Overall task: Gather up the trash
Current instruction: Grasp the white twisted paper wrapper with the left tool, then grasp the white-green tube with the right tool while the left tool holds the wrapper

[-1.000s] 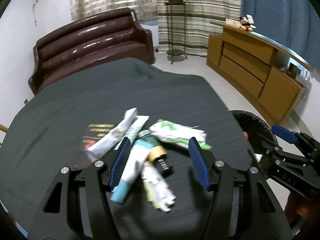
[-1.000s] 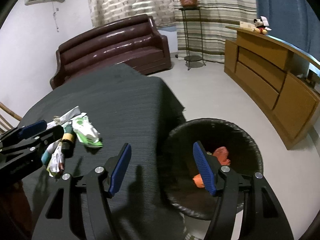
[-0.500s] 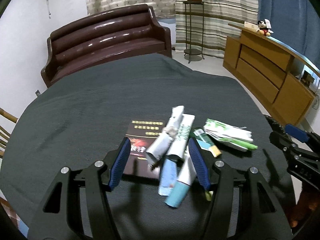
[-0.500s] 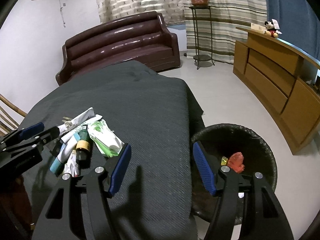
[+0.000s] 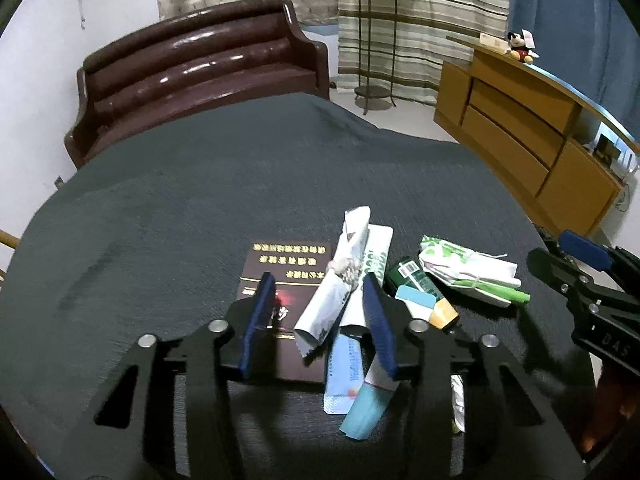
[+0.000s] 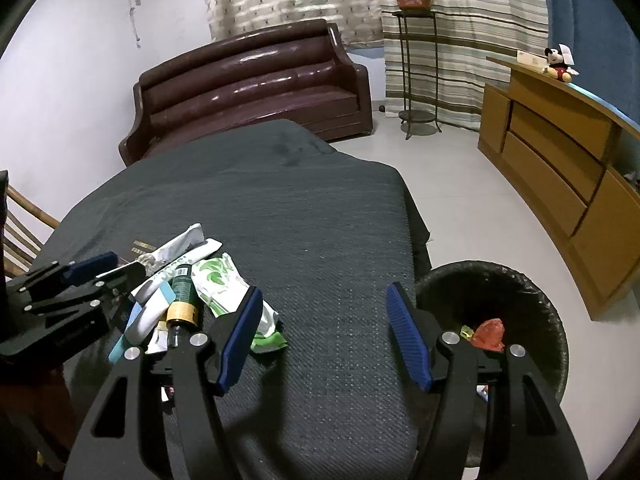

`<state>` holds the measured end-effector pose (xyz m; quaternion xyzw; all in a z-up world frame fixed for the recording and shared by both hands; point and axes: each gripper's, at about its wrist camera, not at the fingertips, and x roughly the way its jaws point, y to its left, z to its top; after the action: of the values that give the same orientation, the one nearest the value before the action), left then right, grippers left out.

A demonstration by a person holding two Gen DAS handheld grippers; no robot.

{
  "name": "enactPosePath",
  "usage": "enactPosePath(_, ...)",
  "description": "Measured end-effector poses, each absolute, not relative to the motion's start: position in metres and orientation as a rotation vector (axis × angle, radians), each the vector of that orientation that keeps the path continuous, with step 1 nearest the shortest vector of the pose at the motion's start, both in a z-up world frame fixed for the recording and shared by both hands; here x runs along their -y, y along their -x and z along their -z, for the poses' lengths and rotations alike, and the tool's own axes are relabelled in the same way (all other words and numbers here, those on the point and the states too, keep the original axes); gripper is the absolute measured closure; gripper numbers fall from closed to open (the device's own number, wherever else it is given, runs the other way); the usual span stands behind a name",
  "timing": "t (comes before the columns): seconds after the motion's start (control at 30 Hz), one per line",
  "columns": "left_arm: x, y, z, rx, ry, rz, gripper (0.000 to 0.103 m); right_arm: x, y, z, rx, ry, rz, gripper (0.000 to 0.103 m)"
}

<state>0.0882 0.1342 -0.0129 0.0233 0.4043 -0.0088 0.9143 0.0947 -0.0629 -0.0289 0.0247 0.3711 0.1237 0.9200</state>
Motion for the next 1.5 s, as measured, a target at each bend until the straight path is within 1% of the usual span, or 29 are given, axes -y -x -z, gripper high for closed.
enactPosePath(0.2, -0.138, -0.087, 0.018, -0.847, -0.028, 0.055, 0.08, 0.059, -0.097, 0.03, -0.769, -0.046, -0.263, 0.04)
enactPosePath(0.27, -0.139, -0.087, 0.018, -0.844, -0.023, 0.065, 0.084, 0.057, -0.097, 0.032, -0.773, -0.042, -0.267, 0.04)
enactPosePath(0.3, -0.139, -0.086, 0.018, -0.843, -0.017, 0.075, 0.09, 0.056, -0.097, 0.032, -0.774, -0.04, -0.269, 0.04)
enactPosePath(0.33, -0.139, -0.086, 0.018, -0.841, -0.011, 0.085, 0.093, 0.055, -0.098, 0.032, -0.775, -0.038, -0.27, 0.04)
enactPosePath(0.77, -0.147, -0.071, 0.001, -0.777, 0.025, 0.084, 0.094, 0.042, -0.099, 0.033, -0.785, -0.012, -0.295, 0.04)
enactPosePath(1.03, -0.172, -0.064, -0.007, -0.755, 0.047, 0.013, 0.094, 0.026, -0.101, 0.036, -0.801, 0.021, -0.326, 0.04)
enactPosePath(1.27, -0.192, -0.064, -0.001, -0.775, 0.07, -0.033, 0.094, 0.012, -0.107, 0.039, -0.822, 0.075, -0.346, 0.04)
enactPosePath(1.37, -0.196, -0.064, 0.001, -0.78, 0.075, -0.037, 0.094, 0.007, -0.109, 0.04, -0.834, 0.092, -0.356, 0.045)
enactPosePath(1.43, -0.196, -0.064, 0.002, -0.78, 0.076, -0.039, 0.094, 0.005, -0.109, 0.041, -0.839, 0.101, -0.358, 0.055)
enactPosePath(1.47, -0.197, -0.063, 0.002, -0.779, 0.075, -0.04, 0.094, 0.004, -0.109, 0.042, -0.844, 0.103, -0.361, 0.058)
enactPosePath(1.5, -0.197, -0.063, 0.002, -0.779, 0.074, -0.039, 0.094, 0.004, -0.109, 0.043, -0.85, 0.104, -0.366, 0.065)
